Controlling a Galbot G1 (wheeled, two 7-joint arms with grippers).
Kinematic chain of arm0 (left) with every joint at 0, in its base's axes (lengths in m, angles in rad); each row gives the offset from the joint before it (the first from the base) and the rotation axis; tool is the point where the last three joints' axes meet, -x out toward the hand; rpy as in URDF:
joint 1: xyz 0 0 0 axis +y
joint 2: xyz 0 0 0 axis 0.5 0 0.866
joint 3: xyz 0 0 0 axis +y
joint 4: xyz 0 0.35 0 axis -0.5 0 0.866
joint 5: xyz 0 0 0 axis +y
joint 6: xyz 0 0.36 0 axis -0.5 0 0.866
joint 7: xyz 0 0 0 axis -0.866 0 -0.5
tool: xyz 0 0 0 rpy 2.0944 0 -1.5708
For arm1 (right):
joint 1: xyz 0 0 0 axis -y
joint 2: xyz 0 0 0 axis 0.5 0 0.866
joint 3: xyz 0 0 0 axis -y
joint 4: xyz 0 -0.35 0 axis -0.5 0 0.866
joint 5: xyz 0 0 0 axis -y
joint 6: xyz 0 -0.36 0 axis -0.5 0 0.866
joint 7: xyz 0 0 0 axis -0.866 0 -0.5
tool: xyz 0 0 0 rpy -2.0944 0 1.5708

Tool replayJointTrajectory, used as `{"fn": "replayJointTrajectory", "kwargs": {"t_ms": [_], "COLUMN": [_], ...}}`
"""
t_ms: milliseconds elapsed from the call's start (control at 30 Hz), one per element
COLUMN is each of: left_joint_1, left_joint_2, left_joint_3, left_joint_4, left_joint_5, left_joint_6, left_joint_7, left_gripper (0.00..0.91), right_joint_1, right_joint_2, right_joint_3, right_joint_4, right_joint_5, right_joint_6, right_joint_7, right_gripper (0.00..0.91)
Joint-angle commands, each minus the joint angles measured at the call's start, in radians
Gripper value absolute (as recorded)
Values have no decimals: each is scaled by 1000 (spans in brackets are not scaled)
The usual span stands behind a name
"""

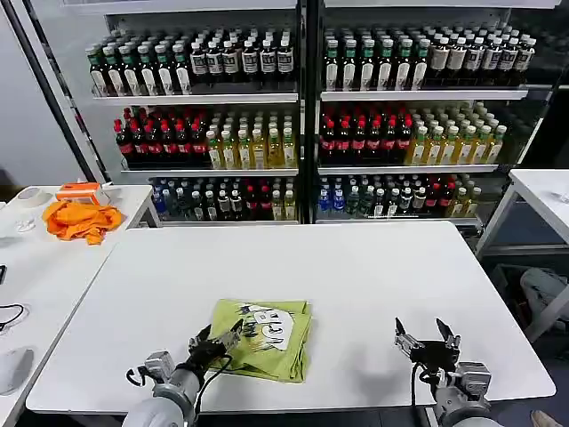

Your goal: Fold and organize the clothes.

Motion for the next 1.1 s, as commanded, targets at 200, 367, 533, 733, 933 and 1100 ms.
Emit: {"fn": "replayJointTrajectory", "kwargs": {"t_ms": [200, 367, 533, 733, 933, 1100], "left_joint_1": [-13, -15, -17, -21, -8, 14], "left_joint_2": [-8, -15, -25, -47, -58, -27], "left_joint_3": [-19, -40, -58, -78, -114, -209], "left_joint_4": [16, 34, 39, 46, -4, -113], "left_joint_5": [-262, -354, -404, -479, -557, -569], "left_joint_6": [64, 67, 67, 51, 41, 41], "left_joint_7": [-2, -6, -6, -1, 0, -11], "left_gripper": [20, 20, 20, 20, 20, 20], "right_joint_1": [-6, -7, -11, -20, -30, -31], "right_joint_2": [4, 3, 0, 1, 3, 11], "right_joint_3": [-2, -2, -1, 2, 12, 14], "right_joint_4": [6, 5, 10, 19, 28, 32], "right_joint_5": [-1, -1, -1, -2, -1, -1], "right_joint_6": [0, 0, 0, 0, 2, 6], "right_joint_7": [2, 3, 4, 5, 5, 3], "right_gripper": [907, 907, 907, 907, 907, 907]}}
